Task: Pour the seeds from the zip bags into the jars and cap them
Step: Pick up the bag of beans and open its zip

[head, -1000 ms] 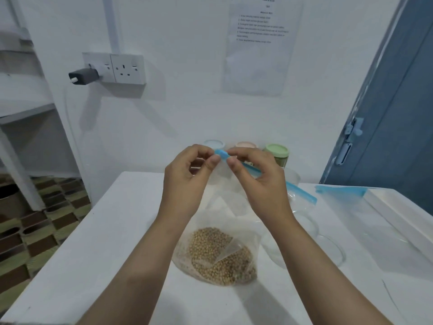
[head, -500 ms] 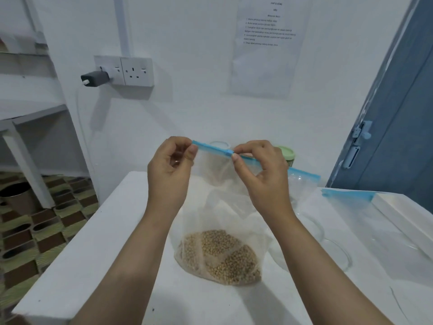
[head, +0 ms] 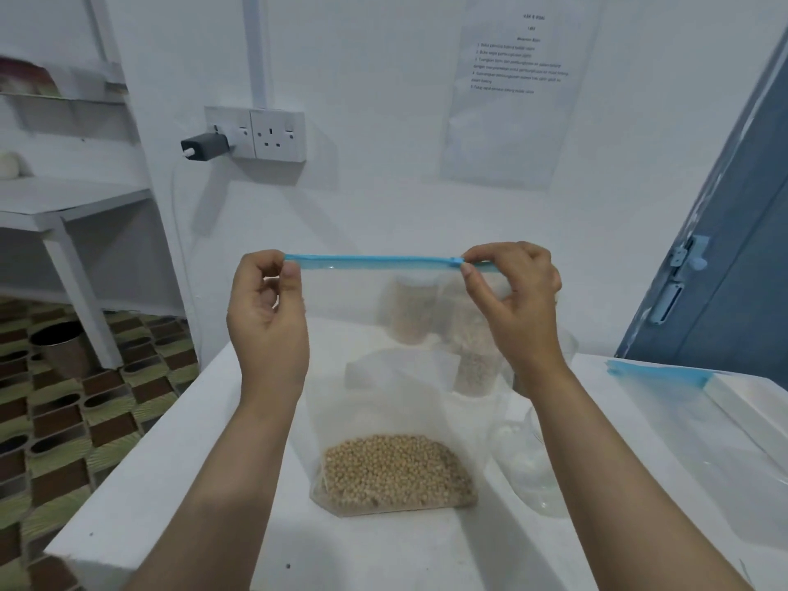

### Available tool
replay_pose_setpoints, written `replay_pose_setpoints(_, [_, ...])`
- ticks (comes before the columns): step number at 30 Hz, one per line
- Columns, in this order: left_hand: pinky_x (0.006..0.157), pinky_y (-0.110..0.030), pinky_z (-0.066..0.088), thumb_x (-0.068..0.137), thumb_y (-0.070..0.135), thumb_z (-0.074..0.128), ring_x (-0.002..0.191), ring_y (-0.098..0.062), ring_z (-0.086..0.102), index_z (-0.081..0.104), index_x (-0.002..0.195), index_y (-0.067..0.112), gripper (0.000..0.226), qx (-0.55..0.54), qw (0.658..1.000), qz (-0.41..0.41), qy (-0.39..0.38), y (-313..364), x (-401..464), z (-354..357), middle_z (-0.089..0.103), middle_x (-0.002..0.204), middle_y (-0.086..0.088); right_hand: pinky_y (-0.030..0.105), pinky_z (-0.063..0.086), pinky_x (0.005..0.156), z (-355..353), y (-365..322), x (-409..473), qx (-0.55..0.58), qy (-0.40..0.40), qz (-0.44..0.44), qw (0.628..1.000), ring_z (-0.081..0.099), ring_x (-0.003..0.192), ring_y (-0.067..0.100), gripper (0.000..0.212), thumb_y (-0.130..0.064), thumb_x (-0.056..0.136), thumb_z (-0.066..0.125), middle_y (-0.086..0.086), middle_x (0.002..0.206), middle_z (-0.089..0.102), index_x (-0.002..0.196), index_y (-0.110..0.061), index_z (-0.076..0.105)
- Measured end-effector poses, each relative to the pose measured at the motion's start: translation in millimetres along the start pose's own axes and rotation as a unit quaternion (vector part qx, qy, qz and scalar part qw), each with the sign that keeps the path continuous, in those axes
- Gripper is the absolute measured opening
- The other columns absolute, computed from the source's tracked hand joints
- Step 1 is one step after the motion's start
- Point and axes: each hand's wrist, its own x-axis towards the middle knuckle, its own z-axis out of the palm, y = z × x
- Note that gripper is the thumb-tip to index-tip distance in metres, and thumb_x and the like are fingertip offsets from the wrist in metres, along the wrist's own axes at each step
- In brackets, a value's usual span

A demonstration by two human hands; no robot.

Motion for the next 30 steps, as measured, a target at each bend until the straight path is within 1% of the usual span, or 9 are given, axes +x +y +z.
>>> replay_pose_setpoints(4, [0.069, -0.03, 0.042, 0.1, 0.022, 0.054, 0.073, -0.012, 0.046, 0.056, 0.087, 0.041, 0.023, -0.011, 1.0, 0.008, 0.027, -1.5, 4.6, -5.6, 0.052, 0.087, 0.013, 0.052, 0.037, 0.099, 9.7, 8.3, 12.0, 0.039, -0.009, -0.012, 0.999, 0.046, 0.108, 0.007, 0.007, -0.039, 0.094, 0.058, -0.033, 0.096, 0.062, 0.097, -0.044, 0.061])
replay_pose_setpoints(7, [0.065, -0.027, 0.041, 0.101, 0.019, 0.052, 0.067, -0.004, 0.045, 0.053, 0.09, 0.032, 0.017, -0.016, 0.999, 0.011, 0.039, 0.8, 7.2, -9.5, 0.052, 0.083, 0.015, 0.041, 0.04, 0.098, 21.9, 16.6, 26.5, 0.061, -0.014, -0.016, 0.998, 0.045, 0.109, 0.008, 0.009, -0.03, 0.096, 0.061, -0.027, 0.101, 0.062, 0.097, -0.038, 0.063])
replay_pose_setpoints(11, [0.07, -0.03, 0.043, 0.101, 0.022, 0.053, 0.073, -0.005, 0.047, 0.054, 0.091, 0.033, 0.015, -0.013, 0.998, 0.022, 0.05, 0.7, 9.1, -18.1, 0.051, 0.086, 0.009, 0.032, 0.037, 0.097, 38.8, 27.8, 40.2, 0.073, -0.029, -0.017, 0.997, 0.044, 0.107, -0.009, 0.007, -0.02, 0.097, 0.062, -0.026, 0.103, 0.059, 0.097, -0.026, 0.066])
replay_pose_setpoints(15, [0.073, -0.03, 0.044, 0.102, 0.02, 0.053, 0.078, -0.011, 0.047, 0.054, 0.093, 0.032, 0.015, -0.008, 0.998, 0.03, 0.053, 0.2, 7.0, -25.5, 0.051, 0.088, 0.003, 0.019, 0.041, 0.089, 51.5, 35.8, 46.8, 0.131, -0.039, 0.044, 0.99, 0.053, 0.109, 0.009, 0.01, -0.021, 0.096, 0.062, -0.014, 0.107, 0.058, 0.095, -0.031, 0.065])
replay_pose_setpoints(18, [0.074, -0.03, 0.043, 0.1, 0.023, 0.055, 0.08, -0.02, 0.045, 0.056, 0.091, 0.039, 0.018, -0.013, 0.998, 0.038, 0.056, -0.2, 6.8, -29.8, 0.051, 0.088, 0.002, 0.026, 0.045, 0.083, 54.9, 38.5, 48.9, 0.168, -0.031, 0.1, 0.98, 0.056, 0.105, 0.012, 0.013, -0.026, 0.096, 0.062, -0.008, 0.114, 0.057, 0.094, -0.038, 0.064])
replay_pose_setpoints(22, [0.078, -0.03, 0.045, 0.101, 0.017, 0.054, 0.084, -0.023, 0.046, 0.055, 0.094, 0.032, 0.017, -0.017, 0.998, 0.041, 0.044, 2.5, 1.2, -30.0, 0.051, 0.09, -0.001, 0.02, 0.044, 0.075, 63.1, 35.0, 55.6, 0.171, -0.036, 0.112, 0.978, 0.053, 0.085, 0.007, 0.01, -0.023, 0.097, 0.061, -0.009, 0.109, 0.06, 0.096, -0.033, 0.064])
replay_pose_setpoints(26, [0.076, -0.019, 0.045, 0.1, 0.015, 0.053, 0.08, -0.014, 0.048, 0.054, 0.094, 0.027, 0.014, -0.017, 0.999, 0.044, 0.011, 6.6, -4.0, -29.3, 0.051, 0.088, 0.002, 0.029, 0.048, 0.061, 74.0, 31.2, 60.2, 0.223, -0.055, 0.147, 0.962, 0.054, 0.066, 0.013, 0.008, -0.018, 0.1, 0.056, -0.006, 0.093, 0.064, 0.097, -0.022, 0.062])
replay_pose_setpoints(28, [0.07, -0.016, 0.043, 0.1, 0.02, 0.052, 0.073, -0.009, 0.047, 0.055, 0.093, 0.027, 0.01, -0.029, 0.999, 0.032, -0.018, 7.0, -2.9, -30.7, 0.051, 0.083, 0.003, 0.028, 0.052, 0.061, 79.0, 30.9, 54.0, 0.25, -0.043, 0.179, 0.951, 0.057, 0.067, 0.014, 0.011, -0.015, 0.101, 0.054, 0.001, 0.093, 0.067, 0.098, -0.022, 0.06])
replay_pose_setpoints(30, [0.067, -0.018, 0.041, 0.099, 0.031, 0.047, 0.069, -0.007, 0.047, 0.061, 0.088, 0.033, 0.018, -0.08, 0.995, 0.003, -0.052, 5.4, 0.5, -33.8, 0.055, 0.079, 0.008, 0.029, 0.055, 0.064, 82.1, 32.6, 44.7, 0.264, -0.021, 0.207, 0.942, 0.06, 0.069, 0.013, 0.012, -0.014, 0.102, 0.053, 0.002, 0.093, 0.069, 0.099, -0.023, 0.06])
